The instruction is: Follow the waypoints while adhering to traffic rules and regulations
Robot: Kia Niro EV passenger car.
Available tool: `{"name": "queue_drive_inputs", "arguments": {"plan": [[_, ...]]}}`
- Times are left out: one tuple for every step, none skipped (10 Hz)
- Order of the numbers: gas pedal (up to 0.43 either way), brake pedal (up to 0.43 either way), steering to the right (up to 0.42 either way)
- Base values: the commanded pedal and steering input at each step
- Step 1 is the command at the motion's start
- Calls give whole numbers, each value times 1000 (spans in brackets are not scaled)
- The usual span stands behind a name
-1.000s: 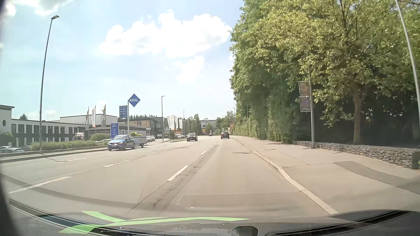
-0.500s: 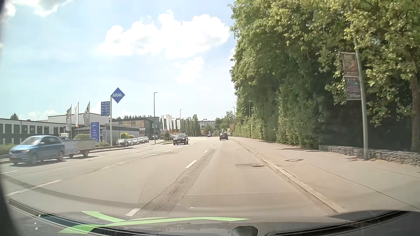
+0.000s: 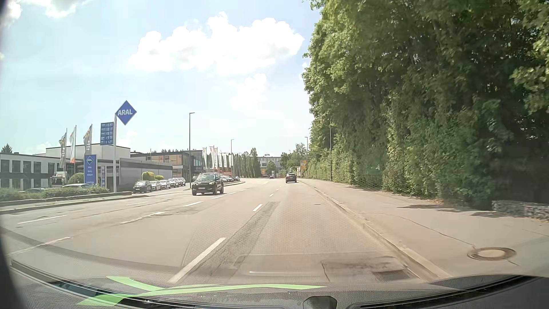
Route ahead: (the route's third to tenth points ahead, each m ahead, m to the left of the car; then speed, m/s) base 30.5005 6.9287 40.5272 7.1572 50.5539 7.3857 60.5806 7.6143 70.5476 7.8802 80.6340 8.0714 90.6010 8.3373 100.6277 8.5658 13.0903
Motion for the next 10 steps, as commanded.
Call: {"name": "queue_drive_inputs", "arguments": {"plan": [[157,0,-3],[157,0,-3],[150,0,-3],[138,0,-3],[138,0,-2],[130,0,-3],[118,0,-3],[118,0,-3],[118,0,-3],[118,0,-3]]}}
